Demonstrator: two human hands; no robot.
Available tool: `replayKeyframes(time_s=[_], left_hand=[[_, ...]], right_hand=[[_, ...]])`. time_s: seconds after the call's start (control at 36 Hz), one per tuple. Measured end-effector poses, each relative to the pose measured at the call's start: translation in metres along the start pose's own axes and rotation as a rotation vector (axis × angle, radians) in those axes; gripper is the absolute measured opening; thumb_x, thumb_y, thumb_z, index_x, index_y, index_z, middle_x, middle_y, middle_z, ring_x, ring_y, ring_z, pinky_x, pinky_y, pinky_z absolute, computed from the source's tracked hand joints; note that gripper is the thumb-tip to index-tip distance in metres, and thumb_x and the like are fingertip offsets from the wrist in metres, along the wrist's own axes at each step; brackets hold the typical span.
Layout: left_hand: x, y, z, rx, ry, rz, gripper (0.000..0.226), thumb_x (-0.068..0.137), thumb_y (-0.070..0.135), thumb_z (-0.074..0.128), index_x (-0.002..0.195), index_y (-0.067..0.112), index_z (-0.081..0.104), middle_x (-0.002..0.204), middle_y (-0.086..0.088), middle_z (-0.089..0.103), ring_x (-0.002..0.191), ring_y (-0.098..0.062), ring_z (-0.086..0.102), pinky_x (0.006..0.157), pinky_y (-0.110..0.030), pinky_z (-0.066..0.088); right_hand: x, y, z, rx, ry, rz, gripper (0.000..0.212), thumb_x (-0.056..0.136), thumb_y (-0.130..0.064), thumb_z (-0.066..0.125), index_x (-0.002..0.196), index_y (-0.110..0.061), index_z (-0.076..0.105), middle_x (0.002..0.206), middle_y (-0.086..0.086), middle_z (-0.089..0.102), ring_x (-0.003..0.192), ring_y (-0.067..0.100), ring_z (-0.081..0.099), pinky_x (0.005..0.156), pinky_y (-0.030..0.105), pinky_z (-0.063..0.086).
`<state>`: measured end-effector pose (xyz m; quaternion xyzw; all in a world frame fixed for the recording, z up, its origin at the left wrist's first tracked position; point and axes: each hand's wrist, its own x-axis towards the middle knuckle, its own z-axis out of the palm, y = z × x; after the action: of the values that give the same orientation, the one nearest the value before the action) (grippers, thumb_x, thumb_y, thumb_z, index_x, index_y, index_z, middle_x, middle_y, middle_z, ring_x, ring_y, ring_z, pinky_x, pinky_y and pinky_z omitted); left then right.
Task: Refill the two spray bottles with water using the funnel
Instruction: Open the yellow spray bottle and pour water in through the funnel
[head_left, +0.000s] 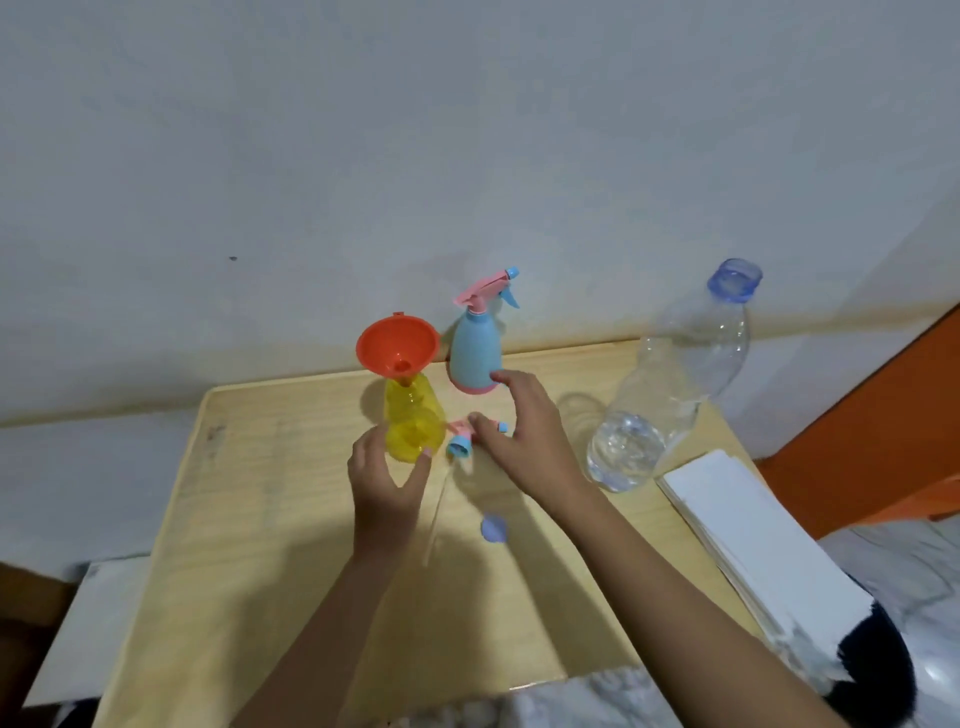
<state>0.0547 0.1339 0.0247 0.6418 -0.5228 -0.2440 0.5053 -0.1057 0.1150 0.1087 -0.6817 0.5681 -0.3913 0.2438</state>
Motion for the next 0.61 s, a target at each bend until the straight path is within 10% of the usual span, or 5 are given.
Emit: replayKeyframes(time_s=[0.25, 0.42, 0.61], left_hand=[[-0.034, 0.117, 0.065, -0.161, -0.241, 0.135, 0.039, 0.09, 0.025, 0.061, 0.127, 0.018, 0.052, 0.122, 0.005, 0.053, 0.118, -0.007, 0.049, 0.098, -0.015, 0.037], [-0.032, 0.187, 0.108, -0.188, -0.389, 0.246, 0.065, 0.087, 0.039, 0.063, 0.142, 0.03, 0.031, 0.141, 0.009, 0.038, 0.129, 0.0, 0.036, 0.102, -0.02, 0.03], [-0.022, 0.211, 0.146, -0.084, -0.47, 0.223, 0.096, 0.075, 0.043, 0.074, 0.146, 0.041, 0.009, 0.143, 0.002, 0.033, 0.129, -0.012, 0.037, 0.093, -0.025, 0.033]], right_hand=[[-0.083, 0.069, -0.069, -0.139, 0.23, -0.017, 0.04, 0.081, -0.012, 0.06, 0.119, -0.006, 0.051, 0.116, 0.006, 0.052, 0.111, 0.013, 0.042, 0.097, 0.016, 0.033], [-0.081, 0.093, -0.102, -0.082, 0.402, 0.151, 0.064, 0.078, -0.021, 0.075, 0.128, -0.002, 0.04, 0.127, 0.011, 0.043, 0.116, 0.012, 0.034, 0.095, 0.012, 0.023], [-0.027, 0.108, -0.114, 0.146, 0.14, 0.282, 0.105, 0.059, -0.049, 0.075, 0.143, -0.014, 0.024, 0.145, 0.005, 0.034, 0.136, 0.015, 0.032, 0.104, 0.024, 0.031]])
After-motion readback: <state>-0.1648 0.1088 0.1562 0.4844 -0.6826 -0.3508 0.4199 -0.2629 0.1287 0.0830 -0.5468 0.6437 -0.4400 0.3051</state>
